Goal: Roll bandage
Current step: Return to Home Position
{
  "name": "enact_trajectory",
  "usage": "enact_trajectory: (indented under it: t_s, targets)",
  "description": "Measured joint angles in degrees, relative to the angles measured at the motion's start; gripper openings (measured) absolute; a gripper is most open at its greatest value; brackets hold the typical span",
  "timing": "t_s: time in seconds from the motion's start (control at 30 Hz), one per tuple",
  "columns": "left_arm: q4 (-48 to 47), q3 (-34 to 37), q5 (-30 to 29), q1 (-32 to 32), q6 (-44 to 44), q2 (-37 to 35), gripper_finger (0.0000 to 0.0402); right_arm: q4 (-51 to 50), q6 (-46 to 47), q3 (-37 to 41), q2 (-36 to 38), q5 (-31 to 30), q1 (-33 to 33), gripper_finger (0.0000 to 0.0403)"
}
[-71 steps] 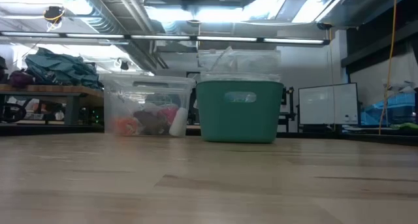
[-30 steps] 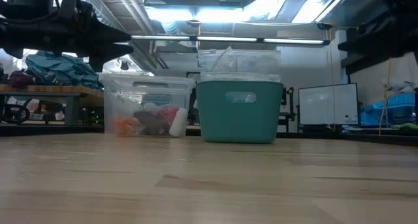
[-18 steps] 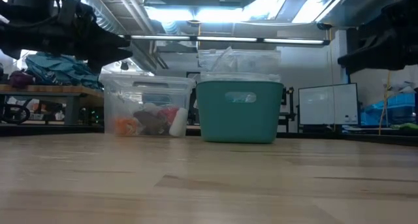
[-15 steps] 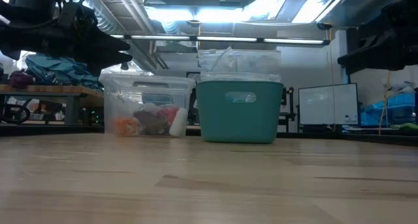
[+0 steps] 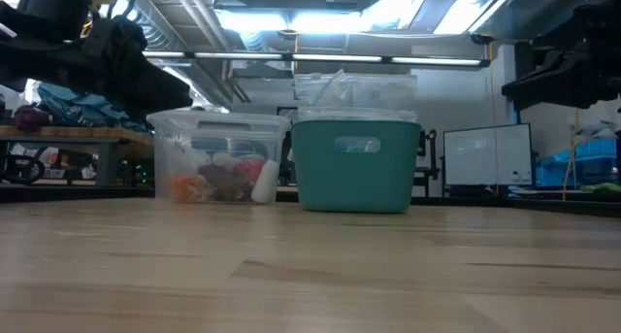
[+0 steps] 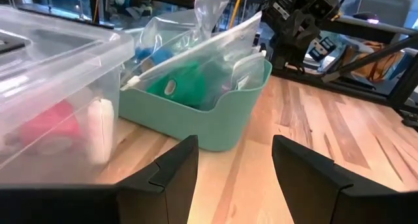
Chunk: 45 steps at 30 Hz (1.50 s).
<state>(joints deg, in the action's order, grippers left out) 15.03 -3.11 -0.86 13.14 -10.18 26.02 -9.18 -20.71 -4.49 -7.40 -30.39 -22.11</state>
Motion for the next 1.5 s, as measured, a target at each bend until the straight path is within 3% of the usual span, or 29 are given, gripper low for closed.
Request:
enact_trajectory:
  t_s: [0.27,0.8,1.23,1.5]
  targets:
    - [-3.07,0.0,-0.03,0.03,-4.69,-0.01,0.0187,-0.12,-0.96,0.02,0.0,0.0,0.0,0.0037]
    - [-21.47,-0.11,-0.04,-0.46,-4.33,-0.82,0.0187,-0.27,-1.03,0.11,-0.01,0.0,0.0,0.0037]
    - [-21.66,-0.11,0.03,-5.02,-4.35,-15.08,0.0187,-0.2,-1.03,0.15,0.07,0.05,0.46,0.0037]
    - [-21.73,-0.11,0.02,-5.3,-4.12,-23.61,0.0187,-0.19,-1.04,0.15,0.09,1.49,7.85,0.0037]
